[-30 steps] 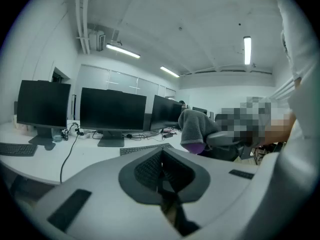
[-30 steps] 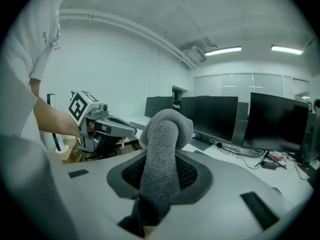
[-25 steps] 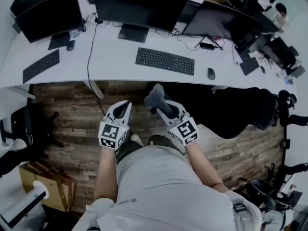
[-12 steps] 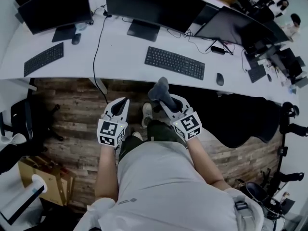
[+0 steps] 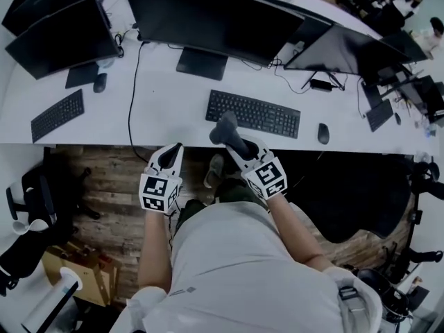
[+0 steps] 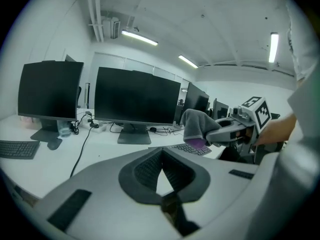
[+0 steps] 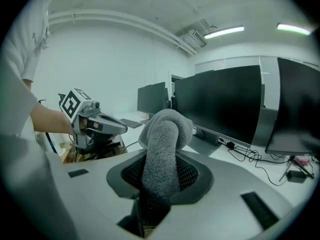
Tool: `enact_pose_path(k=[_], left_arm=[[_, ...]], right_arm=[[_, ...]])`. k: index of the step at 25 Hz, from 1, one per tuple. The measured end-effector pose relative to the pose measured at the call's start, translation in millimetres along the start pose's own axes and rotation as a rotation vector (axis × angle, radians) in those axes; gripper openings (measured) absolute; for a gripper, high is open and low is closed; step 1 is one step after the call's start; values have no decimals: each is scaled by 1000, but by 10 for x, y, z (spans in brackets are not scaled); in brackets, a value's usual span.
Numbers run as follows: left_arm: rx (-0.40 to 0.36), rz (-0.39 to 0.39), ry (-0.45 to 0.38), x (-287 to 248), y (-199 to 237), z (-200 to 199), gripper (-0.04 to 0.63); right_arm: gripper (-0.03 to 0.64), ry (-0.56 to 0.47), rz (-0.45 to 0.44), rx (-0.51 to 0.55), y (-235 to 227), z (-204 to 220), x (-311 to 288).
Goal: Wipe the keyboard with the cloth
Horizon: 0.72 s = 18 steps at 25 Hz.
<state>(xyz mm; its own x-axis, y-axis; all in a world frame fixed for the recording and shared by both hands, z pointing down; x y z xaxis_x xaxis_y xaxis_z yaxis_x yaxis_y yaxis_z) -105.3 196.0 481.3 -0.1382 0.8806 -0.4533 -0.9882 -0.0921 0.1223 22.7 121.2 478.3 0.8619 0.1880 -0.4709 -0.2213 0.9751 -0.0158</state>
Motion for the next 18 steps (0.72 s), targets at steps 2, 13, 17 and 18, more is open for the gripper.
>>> enact_pose_path(k=[2,13,17,18], left_arm=[[-5,5,7,-230,110,-153,-2],[-28,25,105,-1371,448,-622,-2],[-54,35,157,-1630,524,-677,-2],[-58,41,168,-1684,534,-687,-2]], right_arm=[[112,7,-12,1,-209,-80,-133],[112,93,-42,-45,-1222,-70,-656],[112,119,-58,-62,-1410,-21,-844],[112,126,-60,-63,-1448,-13,-883]])
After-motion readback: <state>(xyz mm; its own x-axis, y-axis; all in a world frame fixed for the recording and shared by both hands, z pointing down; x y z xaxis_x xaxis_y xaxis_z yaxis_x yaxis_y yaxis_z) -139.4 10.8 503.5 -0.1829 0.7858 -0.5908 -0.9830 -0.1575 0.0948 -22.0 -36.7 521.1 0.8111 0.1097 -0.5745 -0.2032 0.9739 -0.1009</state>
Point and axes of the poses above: the fingertips, and each gripper's own axes: x backward along the fingers, y to its left, z out of its underside, the point moved 1 cm from there along x, backward along the fingers, and after that the axes turned 4 degrees about y, right-handed, at the moved point
